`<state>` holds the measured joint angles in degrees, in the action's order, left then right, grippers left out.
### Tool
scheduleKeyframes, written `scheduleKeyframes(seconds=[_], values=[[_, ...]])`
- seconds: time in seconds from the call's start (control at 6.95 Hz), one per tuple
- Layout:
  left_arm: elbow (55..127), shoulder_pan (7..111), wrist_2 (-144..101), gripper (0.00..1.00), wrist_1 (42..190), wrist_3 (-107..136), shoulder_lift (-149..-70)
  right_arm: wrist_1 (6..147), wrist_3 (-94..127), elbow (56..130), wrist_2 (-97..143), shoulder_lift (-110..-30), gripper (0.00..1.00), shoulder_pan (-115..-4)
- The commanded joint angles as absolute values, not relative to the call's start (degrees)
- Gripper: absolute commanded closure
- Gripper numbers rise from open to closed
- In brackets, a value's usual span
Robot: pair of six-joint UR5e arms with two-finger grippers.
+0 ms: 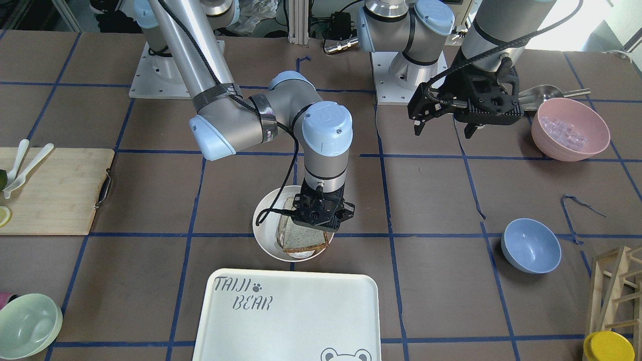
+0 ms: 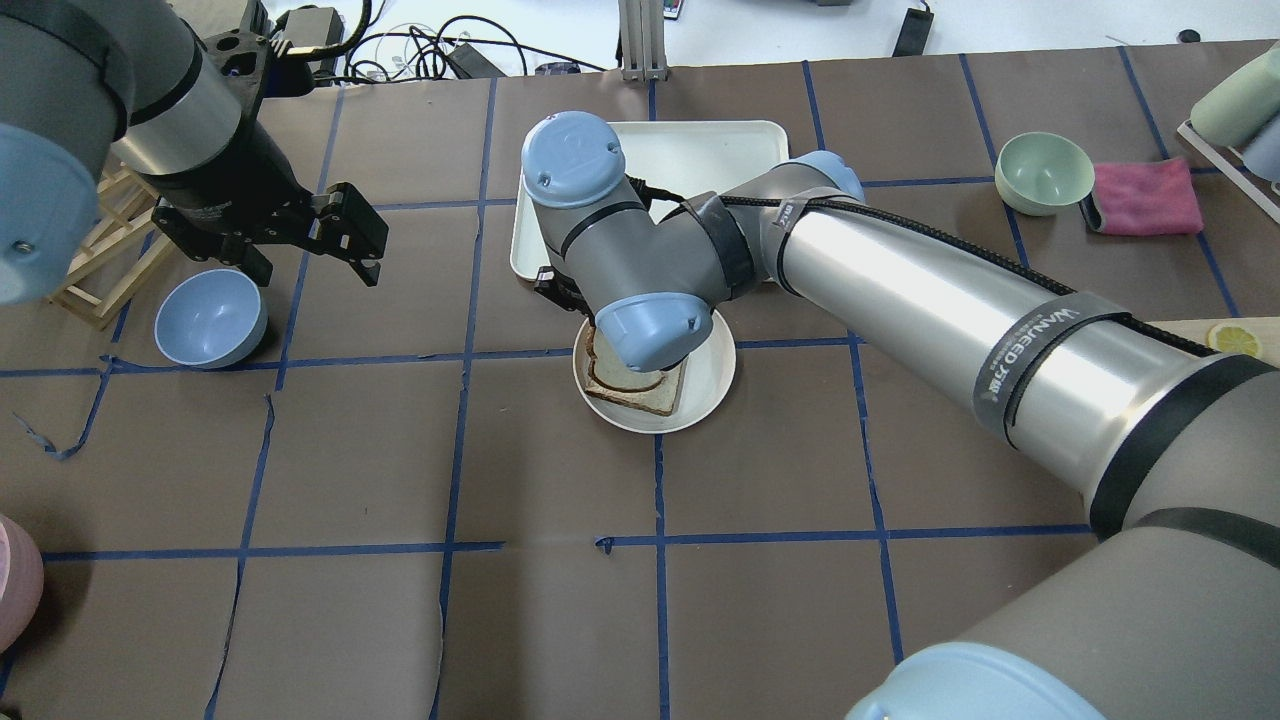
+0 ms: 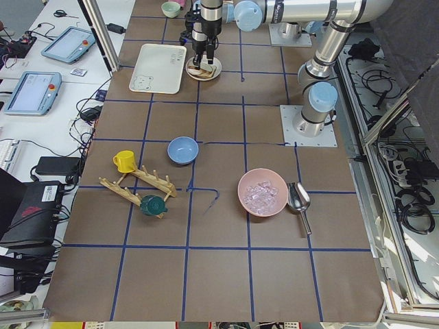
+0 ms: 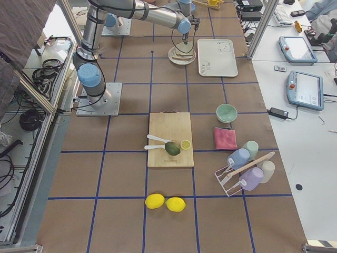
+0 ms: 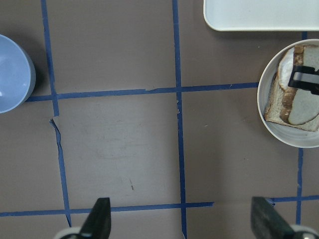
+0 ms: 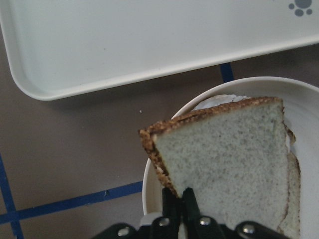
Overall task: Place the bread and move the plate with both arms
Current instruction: 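Lower the bread onto the egg and open the right gripper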
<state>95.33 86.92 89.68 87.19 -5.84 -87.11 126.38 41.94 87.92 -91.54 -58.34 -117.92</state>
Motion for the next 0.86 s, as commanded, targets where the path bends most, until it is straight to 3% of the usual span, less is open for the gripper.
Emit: scheduleKeyframes(seconds=[0.0, 0.58, 0.72], values=[[95.27, 86.92, 89.65, 0.00, 87.19, -5.80, -87.28, 123.50, 42.88, 87.71, -92.11, -59.84, 1.00, -117.95], [95.27, 86.92, 89.65, 0.00, 87.10, -5.71, -87.36, 122.08, 49.57, 88.07, -91.23, -59.85, 0.97, -117.86], [95.19, 86.92, 89.65, 0.00, 87.10, -5.54, -87.36, 122.60, 49.22, 88.41, -91.23, -59.94, 0.44, -117.86]])
